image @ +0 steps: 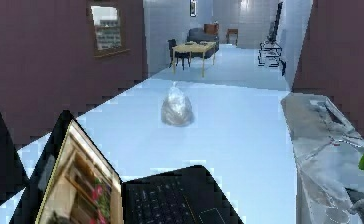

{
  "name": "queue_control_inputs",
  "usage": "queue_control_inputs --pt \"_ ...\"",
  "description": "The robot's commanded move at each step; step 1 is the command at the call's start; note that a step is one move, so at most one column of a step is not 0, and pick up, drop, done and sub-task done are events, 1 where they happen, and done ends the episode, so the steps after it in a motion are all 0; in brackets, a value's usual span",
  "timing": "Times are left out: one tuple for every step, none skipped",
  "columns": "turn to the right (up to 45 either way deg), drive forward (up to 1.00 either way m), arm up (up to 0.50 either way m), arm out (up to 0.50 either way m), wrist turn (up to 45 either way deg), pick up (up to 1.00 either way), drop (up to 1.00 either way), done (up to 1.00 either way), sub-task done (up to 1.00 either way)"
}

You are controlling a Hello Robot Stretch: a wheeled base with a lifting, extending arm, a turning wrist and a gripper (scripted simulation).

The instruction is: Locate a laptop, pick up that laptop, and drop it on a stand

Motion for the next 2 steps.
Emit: queue_control_inputs --pt "0.0 0.3 0.0 0.0 0.0 0.0 0.0 0.0 0.0" --pt "15.0 0.0 0.0 0.0 0.0 0.0 0.0 0.0 0.0"
